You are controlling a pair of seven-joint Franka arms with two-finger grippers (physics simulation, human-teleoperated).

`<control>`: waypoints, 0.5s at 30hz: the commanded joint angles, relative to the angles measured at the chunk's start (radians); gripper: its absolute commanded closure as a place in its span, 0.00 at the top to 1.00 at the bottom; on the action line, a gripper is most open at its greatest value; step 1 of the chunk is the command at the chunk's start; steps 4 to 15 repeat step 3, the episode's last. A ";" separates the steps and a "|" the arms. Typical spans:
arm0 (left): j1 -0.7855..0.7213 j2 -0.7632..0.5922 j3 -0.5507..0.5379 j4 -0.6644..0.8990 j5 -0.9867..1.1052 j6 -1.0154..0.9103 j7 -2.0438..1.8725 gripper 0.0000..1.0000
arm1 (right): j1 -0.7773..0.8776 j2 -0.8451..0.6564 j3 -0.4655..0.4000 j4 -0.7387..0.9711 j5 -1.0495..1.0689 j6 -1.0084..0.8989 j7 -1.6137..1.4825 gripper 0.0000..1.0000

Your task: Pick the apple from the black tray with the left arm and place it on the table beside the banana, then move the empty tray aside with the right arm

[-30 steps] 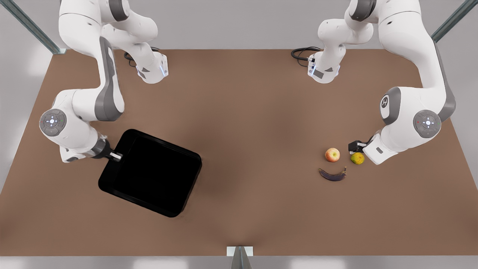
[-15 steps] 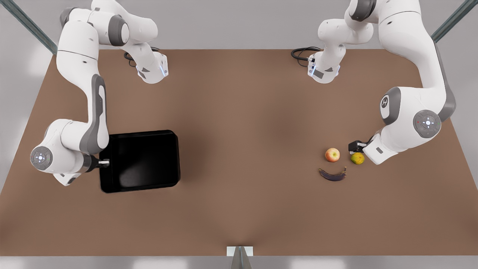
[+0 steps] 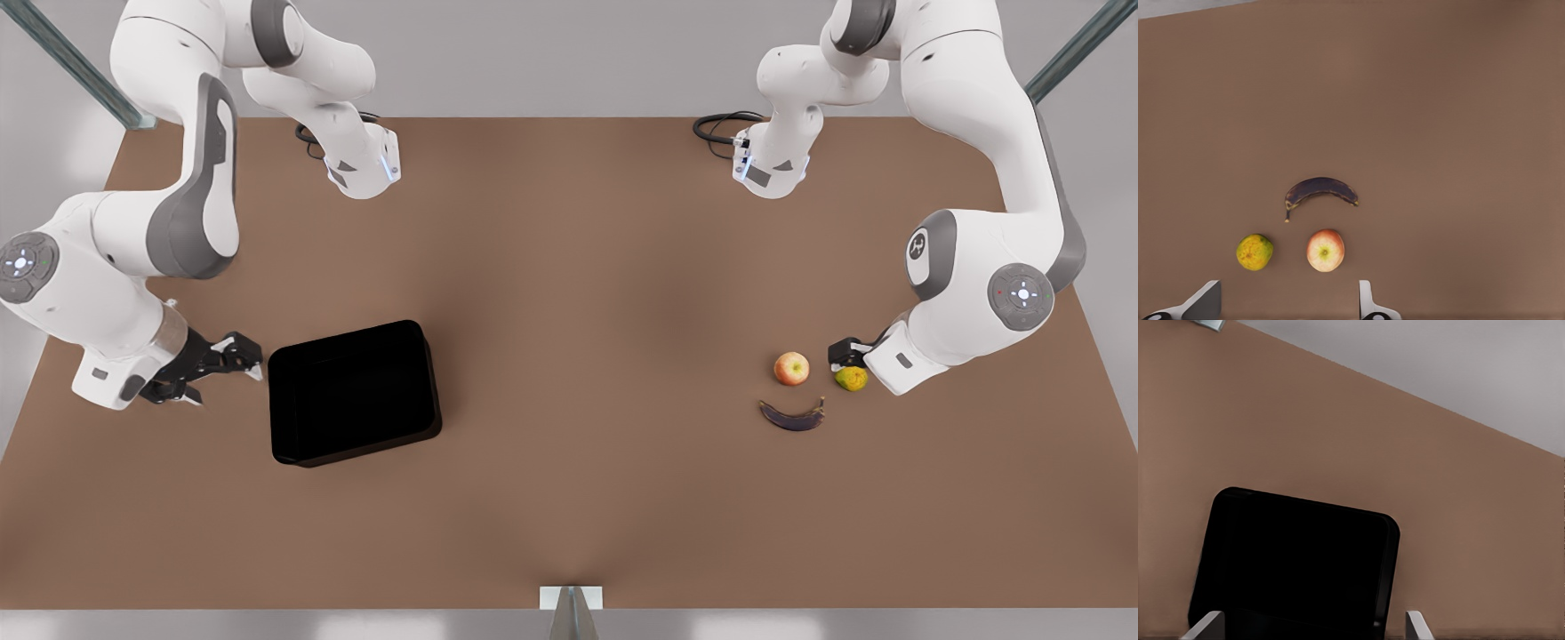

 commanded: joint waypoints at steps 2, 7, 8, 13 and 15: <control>0.000 -0.001 0.001 0.001 0.001 0.001 0.028 1.00 | -0.001 -0.005 -0.001 0.002 -0.004 -0.072 0.059 1.00; 0.000 -0.001 0.001 0.001 0.001 0.001 0.028 1.00 | -0.001 -0.005 0.000 0.002 -0.004 -0.072 0.059 1.00; 0.000 -0.001 0.001 0.001 0.001 0.001 0.028 1.00 | -0.001 -0.005 0.000 0.002 -0.004 -0.072 0.059 1.00; 0.000 -0.001 0.001 0.001 0.001 0.001 0.028 1.00 | -0.001 -0.005 0.000 0.002 -0.004 -0.072 0.059 1.00; 0.000 -0.001 0.001 0.001 0.001 0.001 0.028 1.00 | -0.001 -0.005 0.000 0.002 -0.004 -0.072 0.059 1.00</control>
